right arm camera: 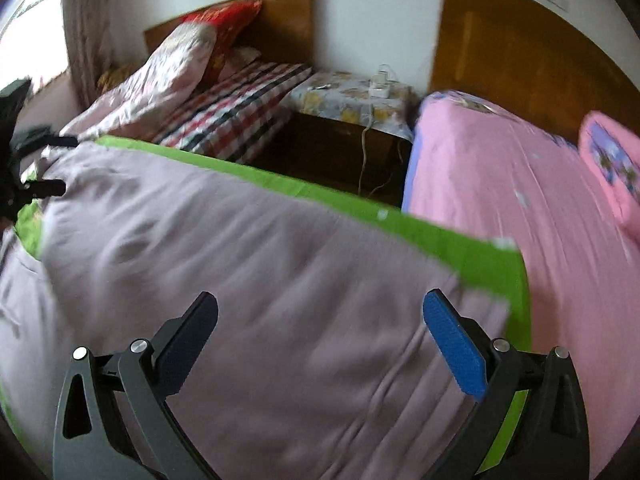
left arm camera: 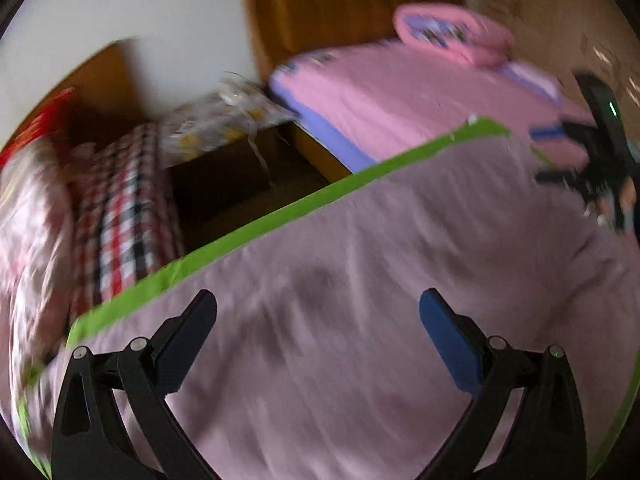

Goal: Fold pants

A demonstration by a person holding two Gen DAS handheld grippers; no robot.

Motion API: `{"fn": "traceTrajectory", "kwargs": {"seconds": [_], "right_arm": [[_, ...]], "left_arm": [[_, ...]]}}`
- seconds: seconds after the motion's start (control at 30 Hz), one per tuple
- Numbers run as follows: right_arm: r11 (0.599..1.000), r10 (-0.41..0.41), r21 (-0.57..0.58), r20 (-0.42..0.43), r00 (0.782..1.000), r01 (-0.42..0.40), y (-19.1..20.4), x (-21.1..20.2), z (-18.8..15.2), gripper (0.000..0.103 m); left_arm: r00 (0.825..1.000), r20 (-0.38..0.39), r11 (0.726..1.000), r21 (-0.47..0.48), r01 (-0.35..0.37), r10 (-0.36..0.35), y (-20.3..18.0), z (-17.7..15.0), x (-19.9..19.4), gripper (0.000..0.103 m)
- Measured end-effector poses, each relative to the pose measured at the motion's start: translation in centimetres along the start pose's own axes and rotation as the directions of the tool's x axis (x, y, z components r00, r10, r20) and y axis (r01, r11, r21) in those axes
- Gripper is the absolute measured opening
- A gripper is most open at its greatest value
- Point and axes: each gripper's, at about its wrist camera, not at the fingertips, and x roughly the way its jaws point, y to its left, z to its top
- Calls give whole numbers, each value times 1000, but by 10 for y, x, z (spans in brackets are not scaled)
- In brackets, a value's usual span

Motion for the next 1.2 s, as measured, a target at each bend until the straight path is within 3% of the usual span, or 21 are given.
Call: {"fn": "traceTrajectory", "kwargs": {"seconds": [0.1, 0.17, 0.27, 0.3, 0.4, 0.47, 0.5, 0.53, 0.57, 0.7, 0.77, 0.83, 0.9, 0.93, 0.97, 1.0, 1.07, 1.2], "right_arm": [[998, 21, -60, -52, 998, -24, -18, 34, 22, 99], [994, 95, -50, -83, 992, -99, -30, 55, 35, 99], [982, 169, -56, -135, 976, -178, -40, 76, 46, 90], [978, 187, -64, -161, 969, -199, -40, 81, 47, 80], [958, 234, -115, -210, 949, -262, -39, 85, 47, 76], [954, 242, -125, -209, 948, -271, -45, 81, 46, 58], [952, 241, -138, -202, 949, -272, -44, 78, 46, 41], [949, 227, -179, -189, 955, -261, -39, 71, 44, 22], [947, 180, -239, -169, 969, -217, -30, 64, 41, 17], [934, 93, -344, -19, 995, -94, -6, 13, 27, 14], [934, 70, -354, 84, 994, -36, 5, -23, 21, 14], [938, 55, -348, 142, 988, -3, 11, -50, 13, 14], [940, 34, -341, 172, 985, 28, 18, -62, 9, 14], [939, 20, -342, 179, 984, 43, 23, -66, 5, 14], [939, 8, -341, 183, 983, 56, 26, -68, 1, 14], [941, -7, -332, 183, 983, 68, 29, -68, -1, 14], [945, -37, -312, 185, 982, 94, 31, -59, 4, 14], [960, -89, -242, 219, 972, 142, 30, -73, 9, 14]], "left_arm": [[998, -39, 996, 76, 55, -52, 13, 23, 41, 96], [992, -59, 991, 73, 113, -109, 23, 32, 62, 88], [973, -87, 973, 73, 219, -213, 30, 40, 82, 86], [970, -100, 970, 82, 231, -222, 32, 41, 87, 86], [950, -145, 948, 120, 295, -278, 31, 41, 98, 82], [944, -156, 942, 124, 311, -291, 35, 36, 102, 82], [942, -156, 941, 120, 316, -296, 37, 36, 104, 82], [941, -152, 940, 113, 321, -302, 39, 34, 102, 82], [939, -146, 940, 104, 326, -310, 42, 35, 103, 82], [942, -128, 941, 97, 323, -310, 49, 39, 101, 83], [937, -142, 938, 94, 333, -319, 52, 42, 102, 83], [933, -163, 935, 109, 339, -320, 51, 43, 104, 83], [918, -207, 925, 110, 364, -337, 50, 41, 107, 82], [912, -222, 920, 109, 376, -346, 50, 40, 106, 63], [903, -236, 914, 105, 392, -360, 50, 40, 104, 30], [904, -239, 914, 112, 390, -356, 49, 38, 100, 20], [931, -225, 926, 184, 330, -287, 40, 37, 81, 11], [971, -175, 930, 301, 213, -166, 22, 43, 21, 10]]}}
